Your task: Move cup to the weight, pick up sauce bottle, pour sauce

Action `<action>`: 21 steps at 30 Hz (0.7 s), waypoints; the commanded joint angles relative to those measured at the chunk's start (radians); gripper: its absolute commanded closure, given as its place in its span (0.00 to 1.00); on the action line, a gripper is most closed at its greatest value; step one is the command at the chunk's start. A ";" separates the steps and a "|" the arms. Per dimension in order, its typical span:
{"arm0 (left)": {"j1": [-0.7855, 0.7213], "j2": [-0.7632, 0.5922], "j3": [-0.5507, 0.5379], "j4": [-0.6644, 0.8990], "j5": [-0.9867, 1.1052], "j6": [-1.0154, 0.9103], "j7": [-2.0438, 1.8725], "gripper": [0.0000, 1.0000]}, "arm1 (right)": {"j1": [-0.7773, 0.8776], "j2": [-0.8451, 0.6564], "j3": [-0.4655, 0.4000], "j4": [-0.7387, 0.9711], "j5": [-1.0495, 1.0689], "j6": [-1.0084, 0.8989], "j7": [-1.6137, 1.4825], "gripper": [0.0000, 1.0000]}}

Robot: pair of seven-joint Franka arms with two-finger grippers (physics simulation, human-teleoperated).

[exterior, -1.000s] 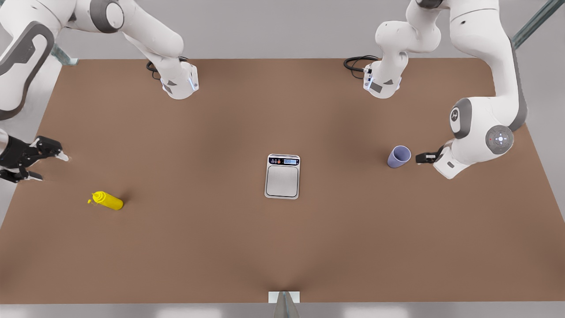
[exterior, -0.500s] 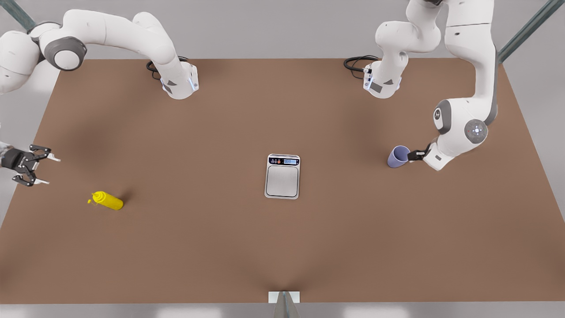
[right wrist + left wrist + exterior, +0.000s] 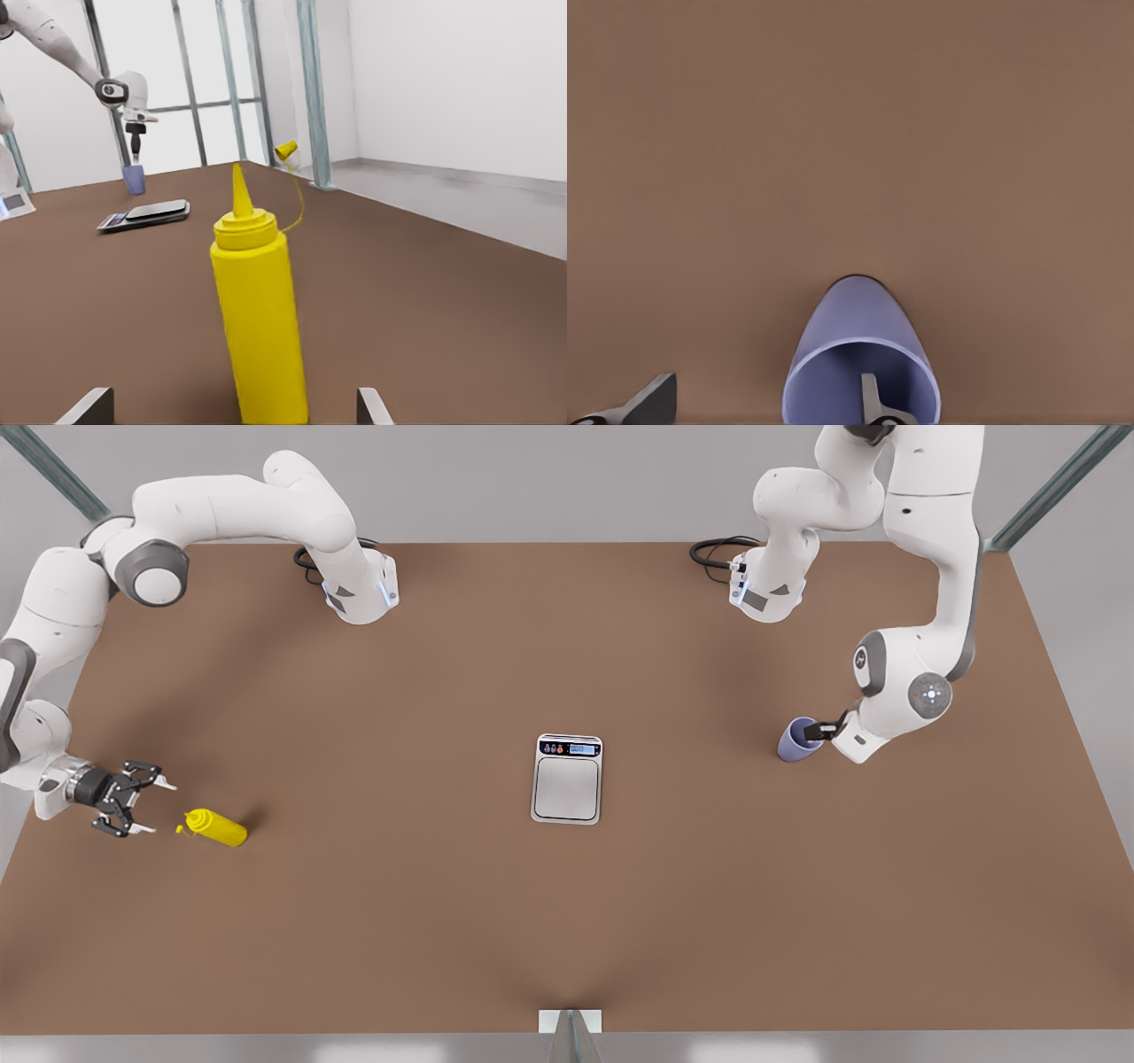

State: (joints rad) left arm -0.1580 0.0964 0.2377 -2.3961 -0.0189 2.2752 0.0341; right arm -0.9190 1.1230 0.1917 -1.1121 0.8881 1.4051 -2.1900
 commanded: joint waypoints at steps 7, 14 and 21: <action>-0.002 0.046 0.000 0.002 0.000 0.000 0.000 0.00 | 0.022 0.000 0.000 -0.037 0.000 0.032 -0.070 0.00; -0.005 0.086 -0.005 0.003 0.000 0.003 0.001 0.34 | 0.055 0.006 0.000 -0.055 0.034 0.080 -0.093 0.00; -0.005 0.102 -0.008 0.003 0.001 0.003 0.001 0.69 | 0.097 0.008 0.000 -0.077 0.046 0.081 -0.113 0.00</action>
State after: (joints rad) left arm -0.1626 0.1979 0.2301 -2.3916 -0.0189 2.2780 0.0339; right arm -0.8172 1.1315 0.1917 -1.1888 0.9410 1.4873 -2.3025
